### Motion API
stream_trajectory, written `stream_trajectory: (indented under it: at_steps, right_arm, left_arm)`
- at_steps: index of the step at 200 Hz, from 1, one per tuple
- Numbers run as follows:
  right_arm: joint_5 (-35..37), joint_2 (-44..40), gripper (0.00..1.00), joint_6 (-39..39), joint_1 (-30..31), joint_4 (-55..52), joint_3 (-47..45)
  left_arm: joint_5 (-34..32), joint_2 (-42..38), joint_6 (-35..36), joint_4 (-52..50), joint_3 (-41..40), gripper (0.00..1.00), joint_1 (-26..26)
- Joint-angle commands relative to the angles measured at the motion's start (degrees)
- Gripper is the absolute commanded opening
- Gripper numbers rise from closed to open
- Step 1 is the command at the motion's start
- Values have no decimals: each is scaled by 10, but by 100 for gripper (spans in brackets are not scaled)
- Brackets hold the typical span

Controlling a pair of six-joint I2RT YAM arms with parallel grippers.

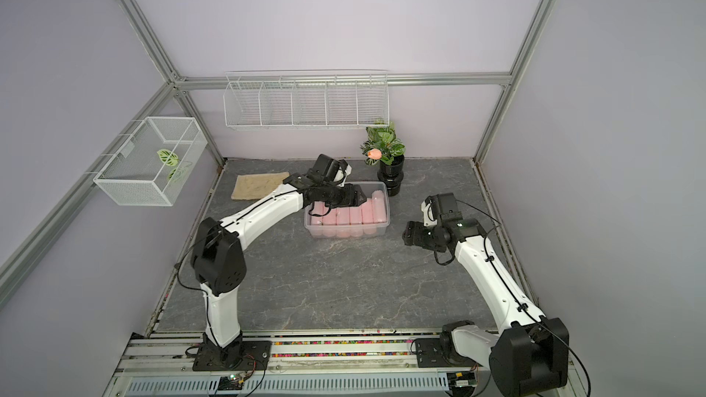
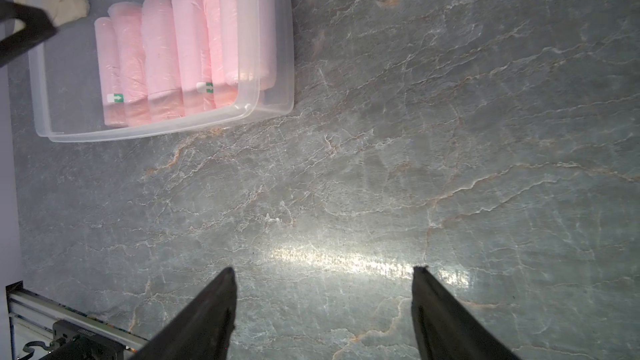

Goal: Put the roll of trash bags into the storage box
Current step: Reset both arms

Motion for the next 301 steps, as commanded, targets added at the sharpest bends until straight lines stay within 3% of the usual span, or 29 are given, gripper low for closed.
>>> stream_trajectory:
  at_steps: [1, 30, 47, 66, 84, 107, 113, 136, 165, 183, 214, 258, 272, 287, 301]
  right_arm:
    - [16, 14, 81, -1, -3, 32, -2]
    - [48, 57, 81, -22, -4, 51, 10]
    - [65, 74, 81, -33, -4, 92, 0]
    - [89, 79, 83, -42, -4, 143, -14]
    - [117, 82, 85, -55, -4, 188, -23]
    - [166, 81, 91, -73, -4, 272, -58]
    - [178, 79, 99, -75, -4, 297, -72]
    - [206, 74, 99, -95, -10, 429, -144]
    - [231, 76, 99, -162, -18, 514, -171]
    - [249, 83, 99, -202, -24, 554, -195]
    - [248, 106, 99, -204, -40, 701, -276]
    - [263, 141, 99, -206, -50, 804, -295]
    - [261, 180, 99, -202, -53, 866, -309]
    - [262, 192, 99, -201, -56, 913, -328]
    - [262, 193, 99, -200, -56, 910, -329]
  left_arm:
    - [-69, -66, 24, 73, -66, 79, 29]
    - [-155, -157, 25, 88, -157, 81, 74]
    - [-203, -217, 62, 117, -221, 81, 95]
    - [-233, -272, 110, 165, -292, 84, 126]
    - [-246, -311, 106, 238, -371, 86, 183]
    - [-296, -335, 115, 317, -468, 88, 233]
    - [-323, -339, 128, 329, -480, 90, 235]
    - [-411, -351, 180, 403, -546, 100, 235]
    - [-457, -346, 226, 504, -619, 100, 249]
    - [-434, -337, 205, 546, -649, 100, 283]
    - [-354, -332, 175, 661, -718, 100, 345]
    - [-332, -280, 222, 752, -713, 100, 352]
    - [-326, -238, 220, 797, -716, 100, 360]
    - [-304, -243, 210, 816, -740, 100, 367]
    - [-292, -213, 224, 914, -769, 100, 371]
